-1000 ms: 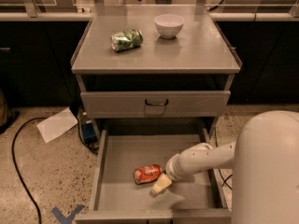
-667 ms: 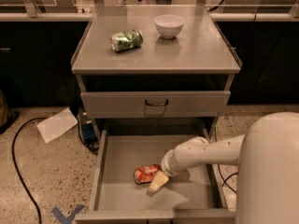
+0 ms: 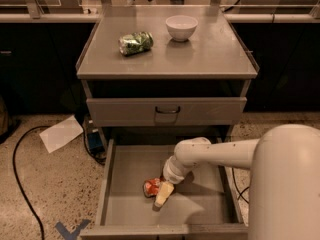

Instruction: Pick coke can from middle drawer and place on counter

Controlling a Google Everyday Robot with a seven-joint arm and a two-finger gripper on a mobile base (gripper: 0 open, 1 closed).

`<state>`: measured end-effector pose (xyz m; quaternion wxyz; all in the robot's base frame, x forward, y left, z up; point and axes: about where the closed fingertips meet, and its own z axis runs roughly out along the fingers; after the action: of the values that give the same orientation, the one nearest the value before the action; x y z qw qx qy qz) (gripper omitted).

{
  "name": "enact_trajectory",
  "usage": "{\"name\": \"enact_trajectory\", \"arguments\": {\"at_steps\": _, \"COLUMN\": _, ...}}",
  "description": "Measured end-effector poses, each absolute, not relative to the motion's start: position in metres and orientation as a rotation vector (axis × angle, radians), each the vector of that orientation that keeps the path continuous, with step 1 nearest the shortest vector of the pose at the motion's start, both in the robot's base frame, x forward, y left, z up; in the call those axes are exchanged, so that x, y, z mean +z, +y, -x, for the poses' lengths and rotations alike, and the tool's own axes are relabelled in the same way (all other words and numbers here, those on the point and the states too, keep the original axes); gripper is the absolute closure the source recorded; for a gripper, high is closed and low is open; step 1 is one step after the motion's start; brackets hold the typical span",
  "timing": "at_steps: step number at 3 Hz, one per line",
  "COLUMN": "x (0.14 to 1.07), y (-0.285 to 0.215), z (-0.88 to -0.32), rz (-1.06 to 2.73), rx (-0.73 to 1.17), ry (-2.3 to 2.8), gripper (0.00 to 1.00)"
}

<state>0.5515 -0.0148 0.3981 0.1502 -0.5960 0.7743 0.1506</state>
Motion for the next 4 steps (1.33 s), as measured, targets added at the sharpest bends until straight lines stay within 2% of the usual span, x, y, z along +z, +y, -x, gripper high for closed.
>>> {"name": "enact_trajectory", "arguments": {"at_steps": 3, "x": 0.341, "y": -0.003, "z": -0.546, "rz": 1.79, "rx": 0.604, "ry": 2.174, "gripper": 0.0}}
{"name": "enact_trajectory", "arguments": {"at_steps": 4, "x": 0.336, "y": -0.002, "z": -0.545, "rz": 1.786, "rx": 0.615, "ry": 2.173, "gripper": 0.12}}
